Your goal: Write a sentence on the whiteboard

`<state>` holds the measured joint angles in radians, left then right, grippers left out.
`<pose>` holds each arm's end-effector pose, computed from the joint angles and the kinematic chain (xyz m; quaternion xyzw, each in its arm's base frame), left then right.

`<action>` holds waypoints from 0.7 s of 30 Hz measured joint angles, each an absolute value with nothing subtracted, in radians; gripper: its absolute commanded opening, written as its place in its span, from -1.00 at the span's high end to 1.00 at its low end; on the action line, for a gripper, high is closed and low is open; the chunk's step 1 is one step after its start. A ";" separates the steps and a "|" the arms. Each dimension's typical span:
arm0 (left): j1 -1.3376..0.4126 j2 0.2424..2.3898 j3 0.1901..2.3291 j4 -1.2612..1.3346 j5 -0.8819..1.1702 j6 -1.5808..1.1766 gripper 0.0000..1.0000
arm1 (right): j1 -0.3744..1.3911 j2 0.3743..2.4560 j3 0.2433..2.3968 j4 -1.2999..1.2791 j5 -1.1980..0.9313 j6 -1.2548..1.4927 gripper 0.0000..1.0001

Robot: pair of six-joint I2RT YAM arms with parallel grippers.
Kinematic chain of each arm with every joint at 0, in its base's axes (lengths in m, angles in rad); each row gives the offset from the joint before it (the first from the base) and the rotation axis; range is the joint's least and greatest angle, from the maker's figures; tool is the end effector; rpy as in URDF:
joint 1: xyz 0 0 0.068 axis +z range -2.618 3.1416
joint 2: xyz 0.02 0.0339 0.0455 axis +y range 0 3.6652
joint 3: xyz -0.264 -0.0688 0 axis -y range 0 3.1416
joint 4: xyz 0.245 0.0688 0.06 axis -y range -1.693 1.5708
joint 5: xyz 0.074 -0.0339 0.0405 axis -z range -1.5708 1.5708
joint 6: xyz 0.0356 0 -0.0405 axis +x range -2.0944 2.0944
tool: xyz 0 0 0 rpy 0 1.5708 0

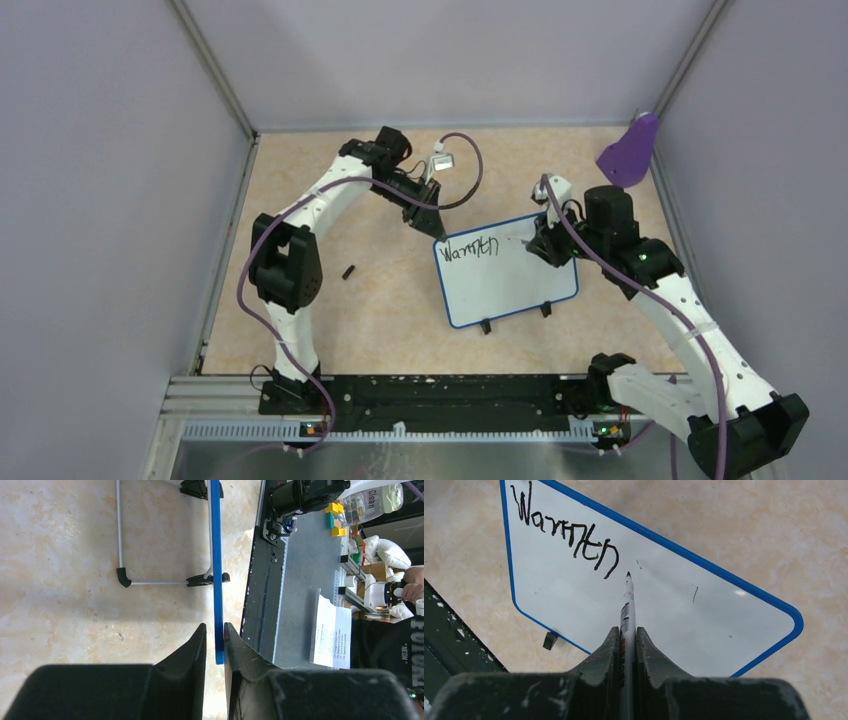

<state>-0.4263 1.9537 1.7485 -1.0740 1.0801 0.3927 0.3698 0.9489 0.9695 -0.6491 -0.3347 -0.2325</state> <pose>0.3483 -0.1927 0.2803 0.4064 0.7487 -0.5107 0.1160 0.1794 0.0821 0.3298 -0.3328 0.8166 0.1788 0.4363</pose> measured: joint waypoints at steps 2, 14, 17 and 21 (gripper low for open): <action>-0.427 1.954 1.748 -1.074 1.081 0.392 0.62 | 0.370 0.949 0.970 -0.651 -0.337 -0.231 1.00; -0.433 1.955 1.755 -1.076 1.087 0.392 1.00 | 0.370 0.940 0.969 -0.659 -0.332 -0.243 1.00; -0.433 1.955 1.755 -1.076 1.086 0.392 1.00 | 0.370 0.960 0.969 -0.660 -0.334 -0.252 1.00; -0.433 1.955 1.755 -1.075 1.084 0.391 1.00 | 0.370 0.976 0.969 -0.660 -0.334 -0.261 1.00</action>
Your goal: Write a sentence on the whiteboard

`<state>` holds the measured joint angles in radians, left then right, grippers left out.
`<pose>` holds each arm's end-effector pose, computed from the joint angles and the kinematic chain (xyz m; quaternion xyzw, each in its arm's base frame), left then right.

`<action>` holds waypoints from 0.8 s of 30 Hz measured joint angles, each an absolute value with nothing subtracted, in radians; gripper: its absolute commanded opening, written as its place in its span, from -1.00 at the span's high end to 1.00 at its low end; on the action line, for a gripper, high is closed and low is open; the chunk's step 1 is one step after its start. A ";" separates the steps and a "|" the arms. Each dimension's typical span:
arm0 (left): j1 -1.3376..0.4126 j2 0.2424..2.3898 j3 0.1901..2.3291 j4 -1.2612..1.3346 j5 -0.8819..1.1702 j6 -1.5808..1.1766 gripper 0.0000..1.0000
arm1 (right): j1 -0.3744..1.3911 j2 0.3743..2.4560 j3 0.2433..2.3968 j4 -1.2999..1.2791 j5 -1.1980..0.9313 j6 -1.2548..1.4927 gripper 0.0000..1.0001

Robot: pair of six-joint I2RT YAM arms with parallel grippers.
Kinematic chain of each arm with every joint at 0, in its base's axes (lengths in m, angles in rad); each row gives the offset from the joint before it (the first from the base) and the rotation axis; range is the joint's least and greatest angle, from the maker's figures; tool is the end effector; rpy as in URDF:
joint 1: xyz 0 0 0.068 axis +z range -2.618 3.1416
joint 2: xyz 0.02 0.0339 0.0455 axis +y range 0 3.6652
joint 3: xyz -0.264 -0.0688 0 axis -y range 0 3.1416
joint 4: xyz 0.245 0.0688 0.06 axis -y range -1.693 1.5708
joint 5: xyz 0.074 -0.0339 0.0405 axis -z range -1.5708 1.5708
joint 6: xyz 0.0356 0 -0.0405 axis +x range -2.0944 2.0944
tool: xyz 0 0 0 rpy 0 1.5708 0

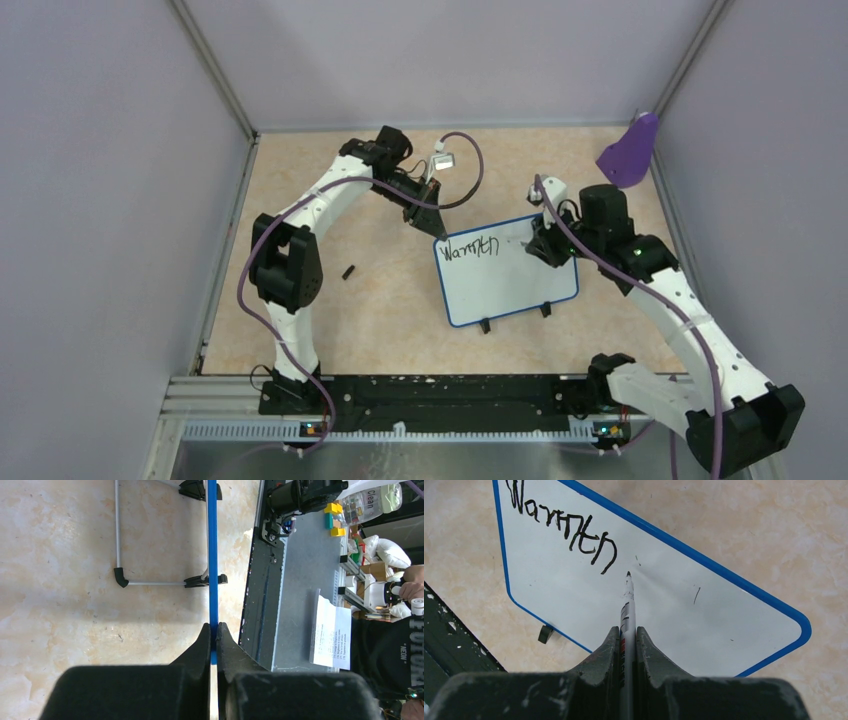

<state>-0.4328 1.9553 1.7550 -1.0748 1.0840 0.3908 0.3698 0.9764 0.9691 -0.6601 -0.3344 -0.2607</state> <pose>0.3476 -0.1953 0.2816 0.4088 0.7461 -0.5128 0.1155 0.1842 0.0839 0.3238 -0.3441 0.8209 0.1730 0.4216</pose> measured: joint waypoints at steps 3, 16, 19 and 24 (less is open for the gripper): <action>-0.433 1.955 1.755 -1.074 1.084 0.391 1.00 | 0.370 0.989 0.969 -0.658 -0.334 -0.262 1.00; -0.434 1.955 1.755 -1.065 1.080 0.387 1.00 | 0.370 1.017 0.969 -0.628 -0.295 -0.259 1.00; -0.434 1.955 1.755 -1.058 1.079 0.387 1.00 | 0.370 1.014 0.969 -0.628 -0.268 -0.257 1.00; -0.434 1.955 1.755 -1.055 1.078 0.387 1.00 | 0.370 1.001 0.969 -0.628 -0.221 -0.251 1.00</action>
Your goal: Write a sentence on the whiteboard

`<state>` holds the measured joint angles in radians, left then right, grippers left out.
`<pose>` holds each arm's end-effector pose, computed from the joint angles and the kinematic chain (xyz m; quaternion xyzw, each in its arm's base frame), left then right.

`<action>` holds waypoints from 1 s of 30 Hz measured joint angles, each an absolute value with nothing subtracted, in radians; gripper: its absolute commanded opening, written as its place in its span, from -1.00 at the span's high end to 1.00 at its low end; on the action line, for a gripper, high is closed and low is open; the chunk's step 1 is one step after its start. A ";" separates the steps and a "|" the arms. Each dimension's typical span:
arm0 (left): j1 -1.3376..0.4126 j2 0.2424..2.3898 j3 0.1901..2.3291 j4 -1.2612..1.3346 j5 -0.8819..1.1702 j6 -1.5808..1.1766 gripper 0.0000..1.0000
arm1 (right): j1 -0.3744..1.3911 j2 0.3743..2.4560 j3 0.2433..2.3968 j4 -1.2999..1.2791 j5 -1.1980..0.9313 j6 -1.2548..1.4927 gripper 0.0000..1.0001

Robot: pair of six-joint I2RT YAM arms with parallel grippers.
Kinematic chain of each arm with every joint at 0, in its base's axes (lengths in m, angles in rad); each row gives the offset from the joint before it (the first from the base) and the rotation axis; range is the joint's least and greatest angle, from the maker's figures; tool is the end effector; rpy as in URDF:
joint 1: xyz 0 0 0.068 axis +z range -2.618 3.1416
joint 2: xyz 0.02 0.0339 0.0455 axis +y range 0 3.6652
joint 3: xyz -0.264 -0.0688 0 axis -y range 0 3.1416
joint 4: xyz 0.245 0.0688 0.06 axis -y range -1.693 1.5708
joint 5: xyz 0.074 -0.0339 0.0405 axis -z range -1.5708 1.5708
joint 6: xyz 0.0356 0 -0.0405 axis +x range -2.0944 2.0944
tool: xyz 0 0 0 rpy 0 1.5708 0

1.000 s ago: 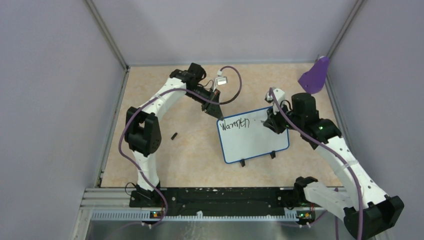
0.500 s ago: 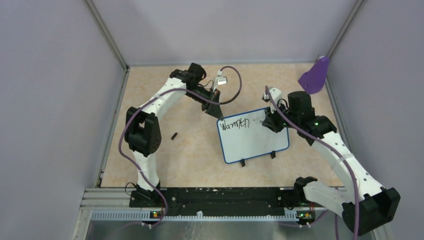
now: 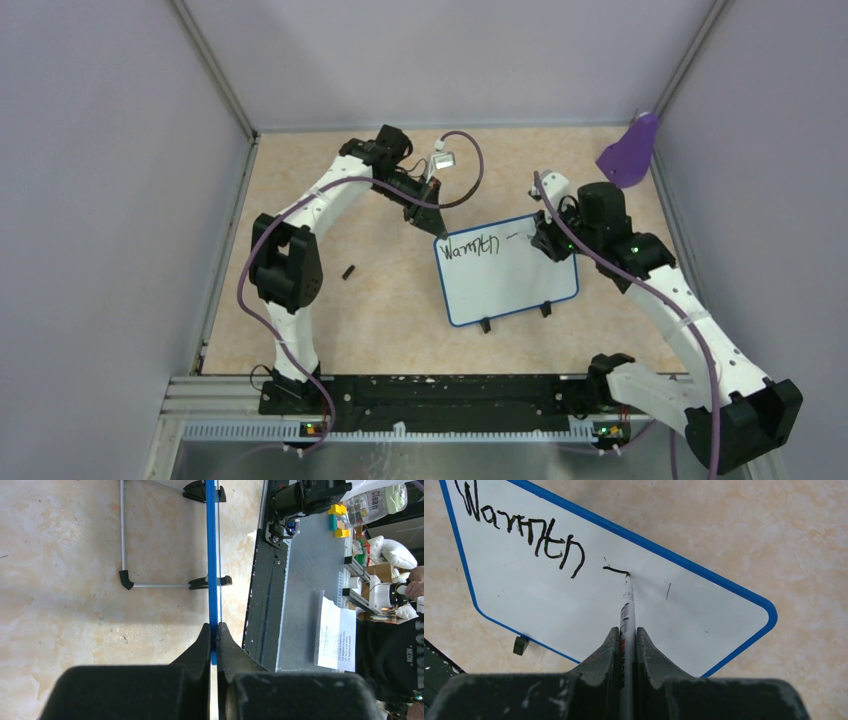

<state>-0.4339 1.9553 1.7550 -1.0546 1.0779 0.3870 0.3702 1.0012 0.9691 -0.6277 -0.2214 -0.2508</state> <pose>0.3491 -0.1963 0.2819 0.4122 0.7450 -0.5099 0.1231 0.1933 0.0834 0.3213 -0.3190 0.8350 0.1251 0.4305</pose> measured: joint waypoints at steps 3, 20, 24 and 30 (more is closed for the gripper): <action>-0.434 1.955 1.755 -1.055 1.077 0.387 1.00 | 0.370 1.000 0.969 -0.628 -0.219 -0.251 1.00; -0.434 1.955 1.755 -1.056 1.079 0.387 1.00 | 0.371 1.019 0.968 -0.698 -0.285 -0.316 1.00; -0.434 1.955 1.755 -1.055 1.079 0.387 1.00 | 0.371 1.020 0.968 -0.707 -0.276 -0.322 1.00; -0.434 1.955 1.755 -1.055 1.079 0.387 1.00 | 0.371 1.019 0.970 -0.704 -0.269 -0.318 1.00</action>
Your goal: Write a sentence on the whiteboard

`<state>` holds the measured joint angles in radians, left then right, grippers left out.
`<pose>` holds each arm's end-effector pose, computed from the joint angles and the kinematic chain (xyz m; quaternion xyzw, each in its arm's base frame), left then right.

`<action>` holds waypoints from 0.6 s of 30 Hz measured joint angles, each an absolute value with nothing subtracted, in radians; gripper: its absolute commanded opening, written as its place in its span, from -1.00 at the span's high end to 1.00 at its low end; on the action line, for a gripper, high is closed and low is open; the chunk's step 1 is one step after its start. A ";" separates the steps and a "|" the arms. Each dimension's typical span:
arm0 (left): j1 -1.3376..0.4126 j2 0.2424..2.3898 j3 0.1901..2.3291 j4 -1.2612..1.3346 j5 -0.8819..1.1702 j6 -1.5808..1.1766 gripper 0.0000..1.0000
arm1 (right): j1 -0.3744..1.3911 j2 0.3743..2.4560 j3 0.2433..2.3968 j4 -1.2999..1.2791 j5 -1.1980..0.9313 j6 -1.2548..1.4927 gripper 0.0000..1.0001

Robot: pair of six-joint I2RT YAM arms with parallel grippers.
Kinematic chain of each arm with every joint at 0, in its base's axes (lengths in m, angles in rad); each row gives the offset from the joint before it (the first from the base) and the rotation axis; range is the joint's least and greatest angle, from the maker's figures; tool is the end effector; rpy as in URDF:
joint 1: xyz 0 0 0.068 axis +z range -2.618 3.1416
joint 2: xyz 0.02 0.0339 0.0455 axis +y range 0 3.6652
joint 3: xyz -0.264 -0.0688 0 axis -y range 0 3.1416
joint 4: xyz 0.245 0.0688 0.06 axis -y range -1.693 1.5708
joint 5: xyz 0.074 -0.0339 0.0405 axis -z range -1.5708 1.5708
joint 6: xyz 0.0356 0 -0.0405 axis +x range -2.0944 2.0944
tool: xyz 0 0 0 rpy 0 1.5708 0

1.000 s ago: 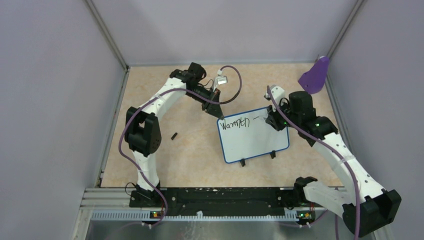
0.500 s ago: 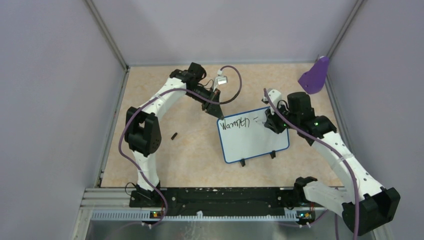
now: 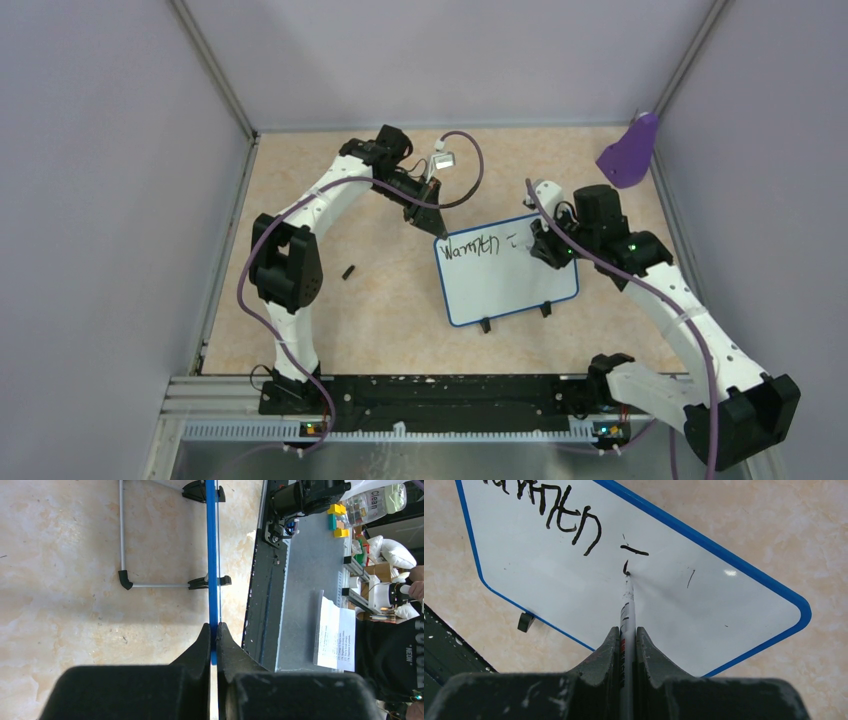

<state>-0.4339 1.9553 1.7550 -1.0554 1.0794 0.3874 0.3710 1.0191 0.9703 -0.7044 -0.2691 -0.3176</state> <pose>0.3490 -0.1963 0.2820 0.4121 0.7446 -0.5105 0.1228 0.1907 0.0843 0.3122 -0.3571 0.8379 0.1336 0.3905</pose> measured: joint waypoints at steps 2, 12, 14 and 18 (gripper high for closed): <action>-0.434 1.955 1.755 -1.056 1.080 0.387 1.00 | 0.371 1.017 0.971 -0.701 -0.270 -0.313 1.00; -0.434 1.955 1.755 -1.056 1.081 0.387 1.00 | 0.371 1.015 1.030 -0.660 -0.273 -0.286 1.00; -0.434 1.955 1.755 -1.056 1.081 0.387 1.00 | 0.371 1.017 1.031 -0.649 -0.273 -0.284 1.00; -0.434 1.955 1.755 -1.057 1.081 0.387 1.00 | 0.371 1.040 1.031 -0.637 -0.270 -0.284 1.00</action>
<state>-0.4339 1.9553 1.7550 -1.0569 1.0809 0.3874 0.3710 1.0397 1.0309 -0.6373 -0.2695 -0.2840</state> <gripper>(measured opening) 0.017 0.094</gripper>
